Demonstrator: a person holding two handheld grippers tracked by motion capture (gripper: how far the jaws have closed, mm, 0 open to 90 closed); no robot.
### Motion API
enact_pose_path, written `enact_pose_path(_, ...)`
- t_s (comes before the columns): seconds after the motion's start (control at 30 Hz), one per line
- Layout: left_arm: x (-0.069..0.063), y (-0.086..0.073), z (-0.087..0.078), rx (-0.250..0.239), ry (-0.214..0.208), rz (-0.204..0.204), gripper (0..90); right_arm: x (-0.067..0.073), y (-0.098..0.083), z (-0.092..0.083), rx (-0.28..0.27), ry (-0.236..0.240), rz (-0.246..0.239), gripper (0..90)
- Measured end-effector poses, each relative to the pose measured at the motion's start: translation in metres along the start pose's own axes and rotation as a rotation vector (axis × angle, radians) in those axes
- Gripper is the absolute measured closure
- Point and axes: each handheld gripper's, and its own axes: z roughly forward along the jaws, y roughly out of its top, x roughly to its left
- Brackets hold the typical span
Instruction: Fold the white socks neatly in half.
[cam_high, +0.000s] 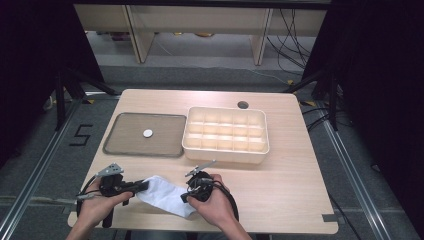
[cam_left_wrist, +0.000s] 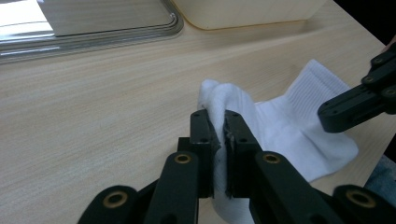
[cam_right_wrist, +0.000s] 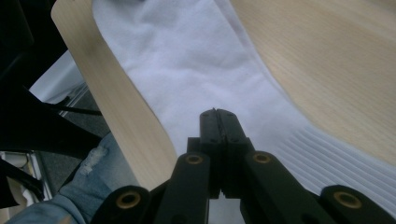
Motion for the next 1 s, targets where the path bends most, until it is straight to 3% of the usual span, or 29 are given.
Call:
enact_pose_path(0.03,-0.001,0.0,0.0,0.0,-0.005,-0.002,83.1,0.001,0.001,0.003,0.014,0.007,0.025,90.0)
enact_pose_path(0.2,-0.005,0.003,-0.001,0.0,-0.022,0.003,83.1,0.002,0.007,0.017,0.038,0.008,0.026,90.0)
enact_pose_path(0.3,-0.008,0.004,-0.002,-0.001,-0.034,0.006,83.2,0.001,0.007,0.023,0.056,-0.015,0.031,90.0)
enact_pose_path(0.33,-0.008,0.004,-0.002,-0.001,-0.034,0.006,83.1,0.001,0.007,0.025,0.064,-0.01,0.054,90.0)
enact_pose_path(0.47,-0.012,0.006,-0.007,-0.008,-0.059,-0.006,83.2,-0.004,0.004,0.03,0.065,-0.023,0.036,90.0)
enact_pose_path(0.57,-0.016,0.009,-0.008,-0.017,-0.072,-0.003,83.2,-0.004,0.004,0.031,0.063,-0.017,0.032,90.0)
enact_pose_path(0.7,-0.022,0.013,-0.009,-0.025,-0.092,0.005,83.2,-0.003,0.004,0.031,0.077,-0.021,0.068,90.0)
enact_pose_path(0.83,-0.026,0.017,-0.01,-0.026,-0.096,0.011,83.2,-0.006,0.005,0.032,0.066,-0.008,0.036,90.0)
enact_pose_path(0.93,-0.029,0.02,-0.01,-0.032,-0.106,0.016,83.2,-0.004,0.005,0.031,0.094,-0.009,0.084,90.0)
enact_pose_path(1.0,-0.03,0.021,-0.01,-0.03,-0.116,0.018,83.3,-0.007,0.005,0.033,0.075,-0.001,0.049,90.0)
